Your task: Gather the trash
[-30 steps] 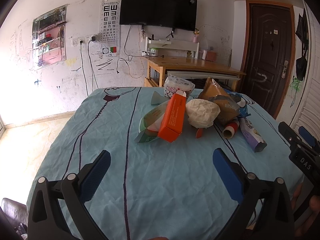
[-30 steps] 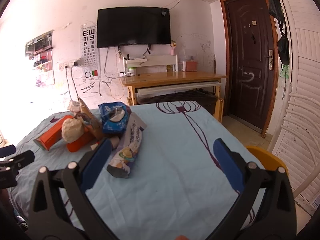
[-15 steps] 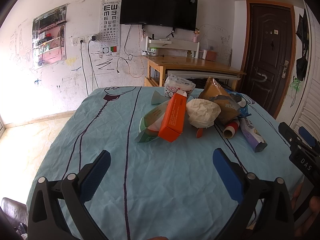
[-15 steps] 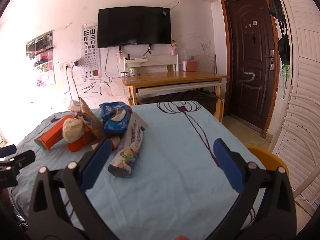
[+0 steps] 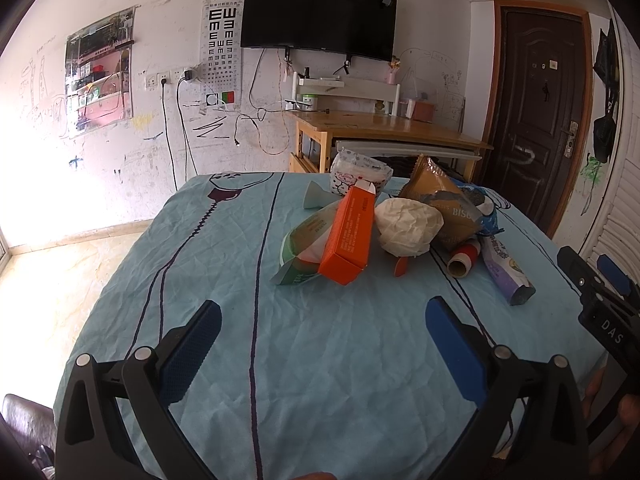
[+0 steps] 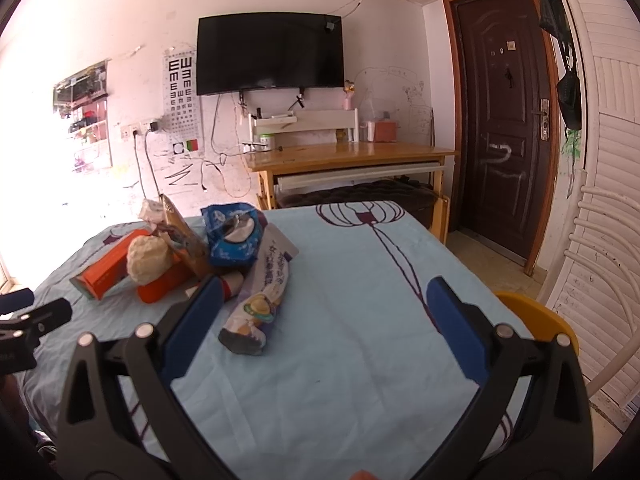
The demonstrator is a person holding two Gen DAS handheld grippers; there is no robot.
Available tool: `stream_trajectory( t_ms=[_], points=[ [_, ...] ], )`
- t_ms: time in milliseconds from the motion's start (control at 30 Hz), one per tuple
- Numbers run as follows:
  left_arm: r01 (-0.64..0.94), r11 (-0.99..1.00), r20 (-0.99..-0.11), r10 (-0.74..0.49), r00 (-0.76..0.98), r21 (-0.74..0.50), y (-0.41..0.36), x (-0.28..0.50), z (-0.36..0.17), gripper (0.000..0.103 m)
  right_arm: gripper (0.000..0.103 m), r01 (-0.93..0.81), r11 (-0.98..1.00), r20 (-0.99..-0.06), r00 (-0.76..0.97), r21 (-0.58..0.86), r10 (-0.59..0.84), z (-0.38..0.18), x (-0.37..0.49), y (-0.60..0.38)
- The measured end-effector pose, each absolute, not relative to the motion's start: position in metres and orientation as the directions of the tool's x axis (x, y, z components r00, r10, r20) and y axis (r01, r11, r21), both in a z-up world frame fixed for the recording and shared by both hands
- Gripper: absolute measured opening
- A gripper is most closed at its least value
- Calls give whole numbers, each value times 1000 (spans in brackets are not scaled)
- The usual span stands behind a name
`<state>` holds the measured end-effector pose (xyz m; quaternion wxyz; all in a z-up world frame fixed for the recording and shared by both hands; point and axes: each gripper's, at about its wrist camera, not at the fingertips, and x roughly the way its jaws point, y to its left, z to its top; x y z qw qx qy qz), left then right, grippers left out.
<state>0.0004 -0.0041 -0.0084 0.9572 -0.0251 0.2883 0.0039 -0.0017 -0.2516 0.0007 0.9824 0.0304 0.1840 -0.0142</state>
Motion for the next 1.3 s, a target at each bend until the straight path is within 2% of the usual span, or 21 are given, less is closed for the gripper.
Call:
stream_trajectory(
  t_ms=[1000,1200,1300],
  points=[
    [-9,998,-556,-24,831,-57,-2,3,-7,97,98,33,998,-368,930,47,-13,-2,-1,-248],
    [61,993,-600,-109,793,-100,6,17,1,97,98,-28,999,-394,918,44,44,4,7,-248],
    [41,997,-626,-74,776,-67,13,32,11,97,98,-81,996,-422,902,44,92,7,17,-248]
  ],
)
